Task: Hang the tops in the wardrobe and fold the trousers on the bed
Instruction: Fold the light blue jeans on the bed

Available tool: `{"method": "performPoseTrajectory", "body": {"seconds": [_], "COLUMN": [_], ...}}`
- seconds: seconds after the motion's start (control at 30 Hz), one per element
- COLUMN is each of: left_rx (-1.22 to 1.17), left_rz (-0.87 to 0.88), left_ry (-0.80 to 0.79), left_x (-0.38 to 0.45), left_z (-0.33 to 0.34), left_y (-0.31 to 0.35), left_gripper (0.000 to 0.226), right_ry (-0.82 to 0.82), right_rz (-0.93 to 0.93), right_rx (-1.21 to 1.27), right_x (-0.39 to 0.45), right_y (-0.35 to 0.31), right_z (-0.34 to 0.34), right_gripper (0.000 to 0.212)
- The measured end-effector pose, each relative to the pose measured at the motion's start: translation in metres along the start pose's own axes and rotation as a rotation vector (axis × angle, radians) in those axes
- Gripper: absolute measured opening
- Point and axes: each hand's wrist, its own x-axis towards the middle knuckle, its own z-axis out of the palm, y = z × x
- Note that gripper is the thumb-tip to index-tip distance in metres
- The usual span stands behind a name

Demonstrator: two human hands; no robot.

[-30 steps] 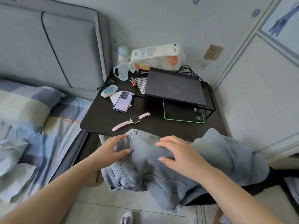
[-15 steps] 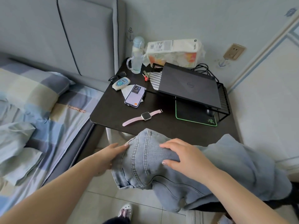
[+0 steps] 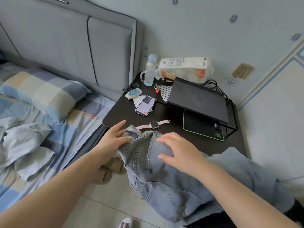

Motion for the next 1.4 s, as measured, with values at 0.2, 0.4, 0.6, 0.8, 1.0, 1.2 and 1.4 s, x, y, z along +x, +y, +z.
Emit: {"method": "performPoseTrajectory", "body": {"seconds": [0.2,0.4,0.6,0.8,1.0,1.2,1.4], "left_rx": [0.048,0.078,0.235,0.518,0.679,0.721,0.221], "left_rz": [0.300,0.497,0.541,0.403,0.303,0.109,0.118], "left_ry": [-0.123,-0.070,0.082,0.181,0.361,0.427,0.523], "left_x": [-0.076,-0.134,-0.179,-0.203,-0.217,-0.232,-0.242], "left_z": [0.031,0.047,0.051,0.033,0.000,-0.035,-0.061], "left_y": [0.048,0.077,0.062,0.018,-0.013,-0.040,-0.016], "left_gripper": [0.077,0.067,0.038,0.016,0.009,0.025,0.027], "right_ry": [0.024,0.045,0.318,0.581,0.752,0.863,0.960], "right_rz": [-0.138,-0.253,-0.445,-0.568,-0.638,-0.642,-0.650], "right_rx": [0.094,-0.002,0.168,0.297,0.369,0.347,0.313], "right_x": [0.028,0.006,-0.040,-0.074,-0.095,-0.105,-0.109], "right_y": [-0.045,-0.074,-0.093,-0.108,-0.121,-0.138,-0.168], "right_z": [-0.042,-0.070,-0.099,-0.124,-0.149,-0.182,-0.225], "right_gripper": [0.076,0.029,0.017,0.017,0.021,0.017,0.016]}}
